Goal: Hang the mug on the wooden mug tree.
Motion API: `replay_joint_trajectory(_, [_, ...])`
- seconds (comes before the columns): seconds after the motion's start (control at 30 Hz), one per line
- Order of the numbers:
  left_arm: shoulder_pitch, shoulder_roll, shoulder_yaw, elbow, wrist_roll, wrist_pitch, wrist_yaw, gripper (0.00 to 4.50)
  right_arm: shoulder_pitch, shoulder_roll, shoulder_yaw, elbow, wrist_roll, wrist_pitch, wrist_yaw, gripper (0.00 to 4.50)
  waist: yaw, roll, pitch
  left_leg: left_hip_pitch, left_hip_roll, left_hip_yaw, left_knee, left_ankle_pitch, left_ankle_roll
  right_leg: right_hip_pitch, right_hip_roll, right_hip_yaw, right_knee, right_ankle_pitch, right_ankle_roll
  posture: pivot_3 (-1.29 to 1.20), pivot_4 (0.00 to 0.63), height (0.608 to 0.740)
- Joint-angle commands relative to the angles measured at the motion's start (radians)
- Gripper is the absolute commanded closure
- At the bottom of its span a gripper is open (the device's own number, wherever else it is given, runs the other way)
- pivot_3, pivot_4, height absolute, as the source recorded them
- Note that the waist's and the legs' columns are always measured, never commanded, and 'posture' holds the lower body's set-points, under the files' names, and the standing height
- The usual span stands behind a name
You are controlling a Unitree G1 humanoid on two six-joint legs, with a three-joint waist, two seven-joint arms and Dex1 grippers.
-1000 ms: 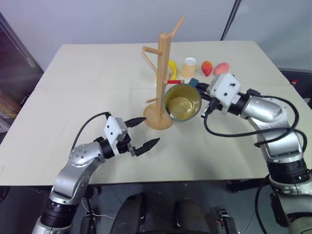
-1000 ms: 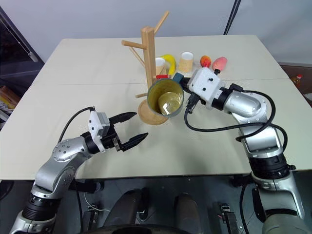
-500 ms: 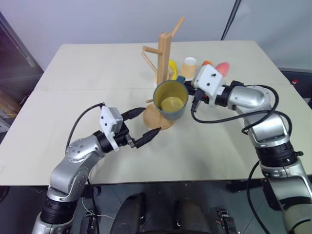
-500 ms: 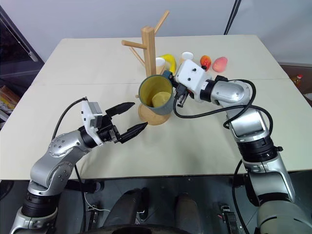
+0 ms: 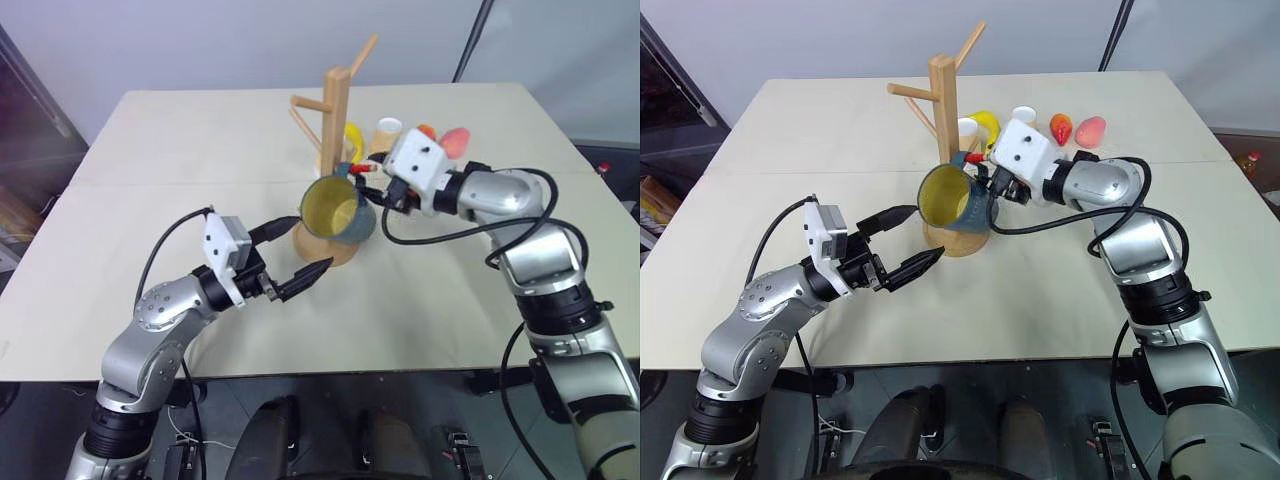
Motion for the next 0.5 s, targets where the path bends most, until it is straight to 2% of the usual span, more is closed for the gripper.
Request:
replay_joint_trajectory(0.03, [0.004, 0.003, 0.018, -0.021, -0.004, -0.017, -0.002, 0.0, 0.021, -0.053, -0.115, -0.1, 0.038, 0.02, 0.0, 2.09, 0.003, 0.0, 0.0, 0.0, 0.0, 0.0, 0.0, 0.0, 0.0, 0.0, 0.0, 0.0, 0.0, 0.0, 0.0, 0.0, 0.15, 0.74])
replay_joint_trajectory(0.17, [0.024, -0.011, 0.064, 0.022, -0.004, -0.013, 0.044, 0.0, 0.173, -0.076, -0.301, -0.176, 0.163, 0.06, 0.005, 2.09, 0.005, -0.003, 0.001, 0.0, 0.0, 0.0, 0.0, 0.0, 0.0, 0.002, -0.001, 0.0, -0.002, 0.0, 0.0, 0.0, 0.15, 0.74])
replay_joint_trajectory(0.27, [0.034, -0.038, 0.114, 0.094, 0.042, -0.044, 0.123, 0.0, 0.312, -0.031, -0.424, -0.187, 0.256, 0.077, -0.019, 2.09, 0.004, -0.003, 0.001, 0.0, 0.0, -0.001, 0.0, 0.0, 0.0, 0.002, -0.001, 0.0, -0.002, 0.0, 0.0, 0.0, 0.15, 0.74])
replay_joint_trajectory(0.3, [0.035, -0.043, 0.124, 0.113, 0.052, -0.047, 0.138, 0.0, 0.342, -0.018, -0.441, -0.184, 0.269, 0.07, -0.028, 2.09, 0.001, -0.003, 0.001, 0.001, 0.0, -0.001, 0.0, 0.0, 0.0, 0.003, -0.001, 0.0, -0.002, 0.0, 0.0, 0.0, 0.15, 0.74])
replay_joint_trajectory(0.4, [0.066, -0.048, 0.153, 0.219, 0.157, -0.127, 0.199, 0.0, 0.498, 0.112, -0.487, -0.13, 0.292, -0.021, -0.102, 2.09, -0.006, -0.003, 0.001, 0.001, 0.001, 0.0, -0.001, 0.0, 0.0, 0.002, 0.0, 0.001, -0.001, 0.0, 0.0, 0.0, 0.15, 0.74])
replay_joint_trajectory(0.5, [0.094, -0.072, 0.185, 0.291, 0.195, -0.17, 0.255, 0.0, 0.612, 0.185, -0.462, -0.04, 0.214, -0.192, -0.155, 2.09, -0.002, -0.003, 0.001, 0.002, 0.001, 0.0, -0.001, 0.0, 0.0, 0.002, 0.0, 0.0, 0.0, 0.0, 0.0, 0.0, 0.15, 0.74])
